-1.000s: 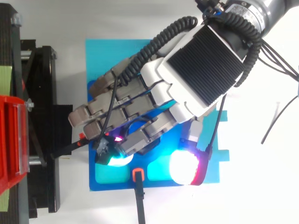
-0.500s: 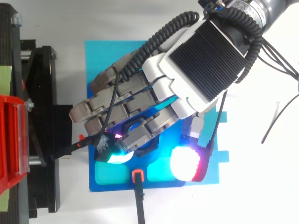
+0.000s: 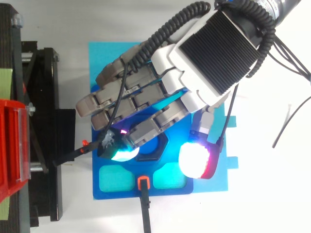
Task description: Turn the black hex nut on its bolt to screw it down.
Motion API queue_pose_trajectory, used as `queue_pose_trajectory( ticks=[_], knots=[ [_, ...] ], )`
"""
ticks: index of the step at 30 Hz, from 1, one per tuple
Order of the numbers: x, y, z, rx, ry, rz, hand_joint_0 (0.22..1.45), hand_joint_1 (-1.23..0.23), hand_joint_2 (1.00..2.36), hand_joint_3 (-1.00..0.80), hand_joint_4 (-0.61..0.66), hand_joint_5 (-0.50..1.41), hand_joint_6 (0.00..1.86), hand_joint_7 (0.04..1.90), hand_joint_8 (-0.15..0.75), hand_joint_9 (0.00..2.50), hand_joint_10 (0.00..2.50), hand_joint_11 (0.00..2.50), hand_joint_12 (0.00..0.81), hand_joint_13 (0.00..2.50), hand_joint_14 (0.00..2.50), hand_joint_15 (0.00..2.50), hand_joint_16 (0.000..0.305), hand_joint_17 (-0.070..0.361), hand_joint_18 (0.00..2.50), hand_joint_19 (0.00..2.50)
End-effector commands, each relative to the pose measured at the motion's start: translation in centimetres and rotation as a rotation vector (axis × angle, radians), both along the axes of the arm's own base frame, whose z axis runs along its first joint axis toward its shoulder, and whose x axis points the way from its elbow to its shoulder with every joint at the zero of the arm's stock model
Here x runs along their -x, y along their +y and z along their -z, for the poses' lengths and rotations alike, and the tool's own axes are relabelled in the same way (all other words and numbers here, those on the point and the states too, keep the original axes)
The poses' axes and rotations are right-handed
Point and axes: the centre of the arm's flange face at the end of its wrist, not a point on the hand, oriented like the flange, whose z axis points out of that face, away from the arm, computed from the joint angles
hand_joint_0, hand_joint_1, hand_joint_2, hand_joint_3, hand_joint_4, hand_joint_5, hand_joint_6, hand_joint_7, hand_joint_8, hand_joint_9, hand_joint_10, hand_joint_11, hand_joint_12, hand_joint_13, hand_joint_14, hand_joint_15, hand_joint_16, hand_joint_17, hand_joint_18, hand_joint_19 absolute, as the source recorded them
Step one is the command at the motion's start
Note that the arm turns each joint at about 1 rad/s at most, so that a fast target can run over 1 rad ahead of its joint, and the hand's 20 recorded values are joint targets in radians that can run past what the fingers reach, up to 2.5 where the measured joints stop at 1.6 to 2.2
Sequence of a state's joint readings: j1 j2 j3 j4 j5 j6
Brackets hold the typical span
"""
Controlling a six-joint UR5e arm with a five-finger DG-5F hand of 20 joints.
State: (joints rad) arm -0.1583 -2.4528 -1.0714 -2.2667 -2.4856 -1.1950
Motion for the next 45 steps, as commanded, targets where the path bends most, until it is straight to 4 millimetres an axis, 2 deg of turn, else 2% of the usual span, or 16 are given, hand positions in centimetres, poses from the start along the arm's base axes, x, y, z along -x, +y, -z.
queue_pose_trajectory(
  ticks=[1,26,31,34,41,45],
  knots=[
    [0.2,-0.4,0.3,0.003,-0.004,0.001,0.50,-0.26,1.00,-0.50,0.35,-0.09,0.68,0.85,0.343,0.65,0.01,0.20,0.356,0.59,0.01,0.18,0.057,0.128,0.62,0.62],
    [1.9,-5.2,0.0,0.025,-0.027,-0.018,0.50,-0.26,1.00,-0.50,0.34,-0.09,0.68,0.86,0.343,0.65,0.01,0.20,0.356,0.58,0.01,0.18,0.057,0.129,0.62,0.61],
    [1.4,-5.0,-1.0,0.009,-0.033,-0.058,0.50,-0.26,1.00,-0.50,0.34,-0.09,0.67,0.87,0.344,0.65,0.01,0.20,0.356,0.58,0.01,0.18,0.057,0.129,0.61,0.61],
    [0.7,-4.5,-2.5,-0.009,-0.031,-0.087,0.50,-0.26,1.00,-0.50,0.35,-0.09,0.66,0.90,0.344,0.65,0.00,0.20,0.356,0.58,0.01,0.18,0.057,0.129,0.61,0.61],
    [-0.1,-3.1,-3.6,-0.020,-0.042,-0.098,0.50,-0.26,1.00,-0.50,0.35,-0.09,0.63,0.95,0.344,0.65,0.01,0.19,0.355,0.58,0.01,0.18,0.057,0.129,0.61,0.61],
    [-0.4,-2.4,-3.4,-0.033,-0.030,-0.100,0.50,-0.26,1.00,-0.50,0.35,-0.09,0.57,1.05,0.339,0.64,0.01,0.20,0.358,0.58,0.01,0.18,0.057,0.129,0.61,0.61]
  ],
)
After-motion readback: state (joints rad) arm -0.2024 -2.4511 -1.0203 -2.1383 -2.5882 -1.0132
